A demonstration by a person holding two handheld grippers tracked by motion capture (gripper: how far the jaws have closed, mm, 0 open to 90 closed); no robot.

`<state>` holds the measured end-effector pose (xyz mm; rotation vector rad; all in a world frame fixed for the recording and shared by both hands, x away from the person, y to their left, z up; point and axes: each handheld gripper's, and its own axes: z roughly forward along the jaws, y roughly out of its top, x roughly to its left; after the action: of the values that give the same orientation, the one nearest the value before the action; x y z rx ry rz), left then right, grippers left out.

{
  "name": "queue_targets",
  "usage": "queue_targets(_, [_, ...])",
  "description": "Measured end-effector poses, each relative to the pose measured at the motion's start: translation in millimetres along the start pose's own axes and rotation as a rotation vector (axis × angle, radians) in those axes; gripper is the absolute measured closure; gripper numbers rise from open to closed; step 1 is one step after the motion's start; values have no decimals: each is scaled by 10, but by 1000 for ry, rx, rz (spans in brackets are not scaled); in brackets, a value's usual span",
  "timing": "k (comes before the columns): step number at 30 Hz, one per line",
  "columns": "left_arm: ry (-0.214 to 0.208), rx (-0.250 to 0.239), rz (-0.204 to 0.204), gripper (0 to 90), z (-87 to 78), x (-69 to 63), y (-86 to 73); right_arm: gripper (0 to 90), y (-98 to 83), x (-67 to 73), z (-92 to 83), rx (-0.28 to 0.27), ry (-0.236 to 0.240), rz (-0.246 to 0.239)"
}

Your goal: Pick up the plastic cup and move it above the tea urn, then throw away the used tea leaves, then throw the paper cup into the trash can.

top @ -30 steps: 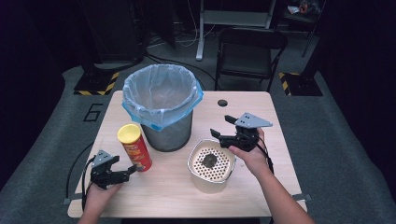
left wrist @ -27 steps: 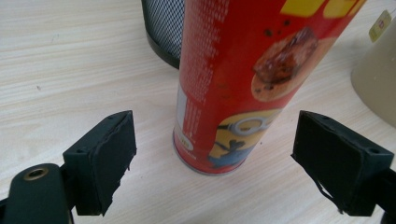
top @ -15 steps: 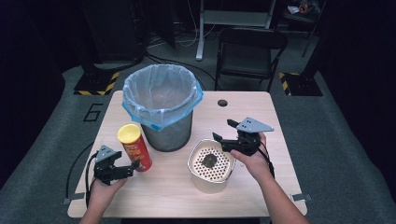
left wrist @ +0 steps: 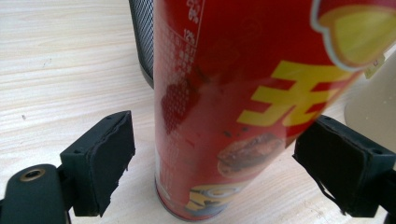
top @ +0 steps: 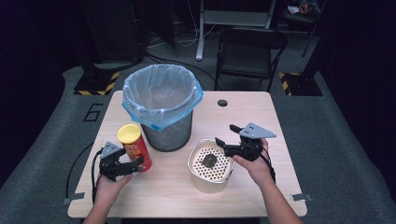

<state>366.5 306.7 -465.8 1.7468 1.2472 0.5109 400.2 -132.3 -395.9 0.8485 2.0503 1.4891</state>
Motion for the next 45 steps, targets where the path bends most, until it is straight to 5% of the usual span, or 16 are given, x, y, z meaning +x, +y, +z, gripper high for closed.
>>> queue_targets(9, [-2,-32,-1,149,82,-2,-24,237,-26,-28,-39,-2,-9,19])
queue_targets(25, [29,-39,121,242,70,-87,-65,238,-95,-87,-70,6,-19,45])
queue_targets(45, [-3,-19,116,244,-95,-118,43,240,-135,-125,-78,6,-27,54])
